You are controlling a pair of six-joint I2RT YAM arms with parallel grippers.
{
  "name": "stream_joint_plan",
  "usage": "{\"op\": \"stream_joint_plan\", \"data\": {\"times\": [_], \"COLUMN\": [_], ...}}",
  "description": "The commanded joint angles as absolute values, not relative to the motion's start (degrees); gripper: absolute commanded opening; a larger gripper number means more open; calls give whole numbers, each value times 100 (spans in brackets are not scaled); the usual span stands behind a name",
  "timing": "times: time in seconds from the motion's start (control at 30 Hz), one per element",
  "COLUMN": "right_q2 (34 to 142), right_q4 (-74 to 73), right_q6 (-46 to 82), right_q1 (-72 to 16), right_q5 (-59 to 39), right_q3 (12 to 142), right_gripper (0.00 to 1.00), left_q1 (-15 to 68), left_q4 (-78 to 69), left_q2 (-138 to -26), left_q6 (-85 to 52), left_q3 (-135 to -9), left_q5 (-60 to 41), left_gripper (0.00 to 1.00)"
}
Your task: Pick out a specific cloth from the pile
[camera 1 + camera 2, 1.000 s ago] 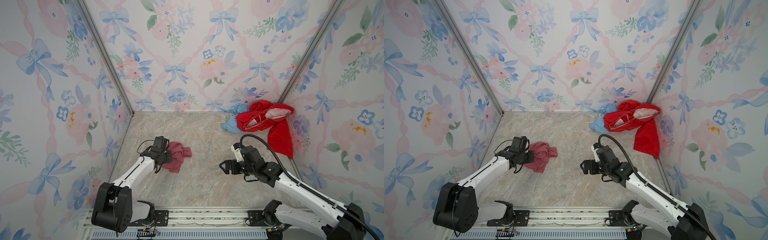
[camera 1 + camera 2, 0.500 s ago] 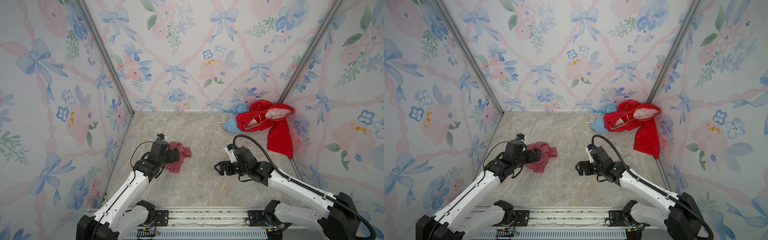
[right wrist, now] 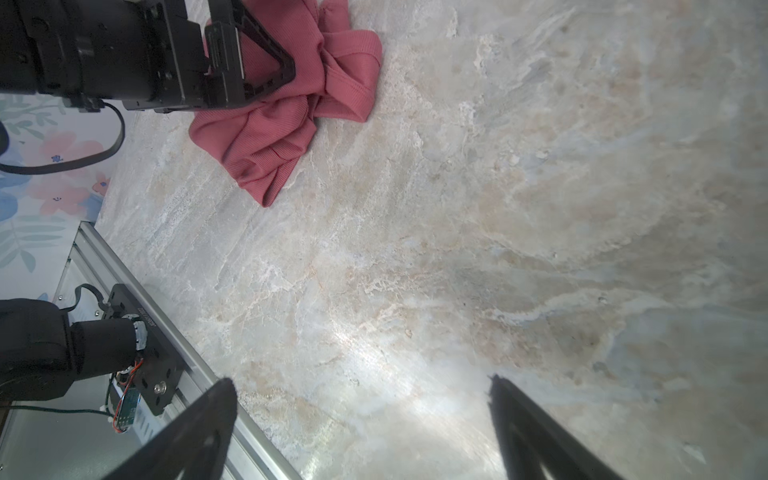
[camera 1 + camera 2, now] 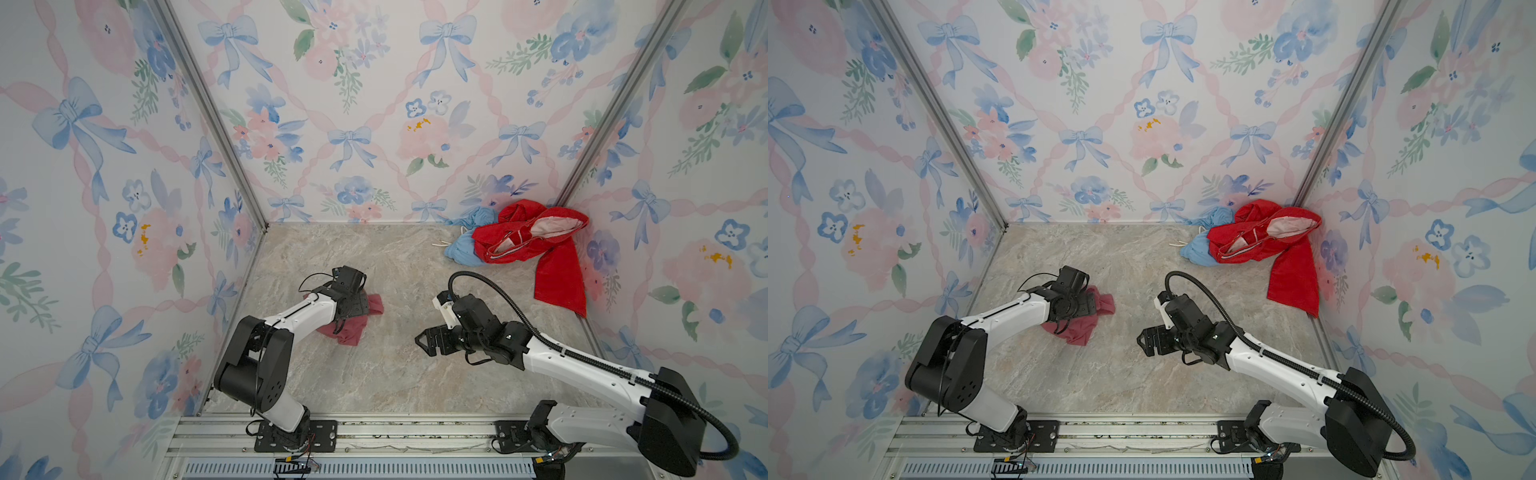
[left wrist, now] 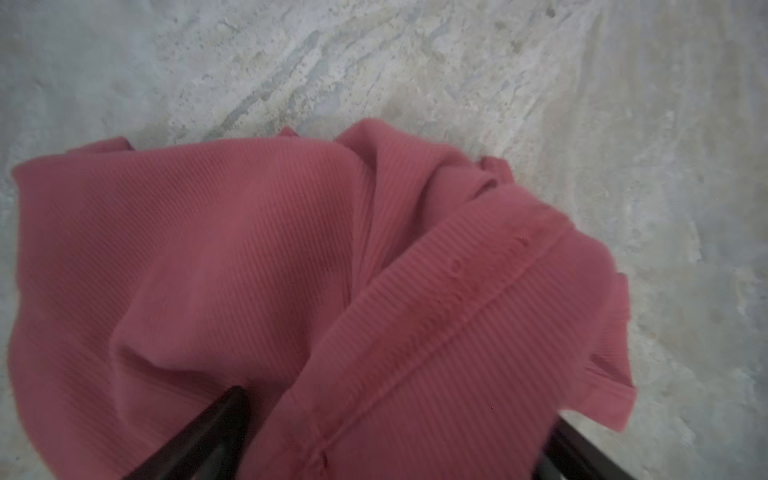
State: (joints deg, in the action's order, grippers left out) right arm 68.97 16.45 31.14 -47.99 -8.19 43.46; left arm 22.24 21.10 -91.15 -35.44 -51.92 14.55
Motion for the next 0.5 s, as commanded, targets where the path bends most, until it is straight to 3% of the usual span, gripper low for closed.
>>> {"op": "stream_joint_plan", "data": {"times": [0.0, 0.37, 0.47], "right_q2": [6746, 7008, 6959], "right_q4": [1664, 1635, 1683], "right_q6": [3108, 3113, 3134], "right_q1": [-4830, -4880, -4915], "right_q5": [-767, -875, -861], "right_q3": [4217, 4418, 4386], "right_gripper": [97, 97, 97], "left_q1": [2151, 1893, 1776], "left_q4": [2305, 1856, 1607], "left_q2": [-9244, -10152, -10148], "left_q6": [-3735, -3400, -3355], "left_q3": [-5022, -5034, -4854], "left_q5": [1817, 1032, 567], "left_gripper": [98, 98, 91]}}
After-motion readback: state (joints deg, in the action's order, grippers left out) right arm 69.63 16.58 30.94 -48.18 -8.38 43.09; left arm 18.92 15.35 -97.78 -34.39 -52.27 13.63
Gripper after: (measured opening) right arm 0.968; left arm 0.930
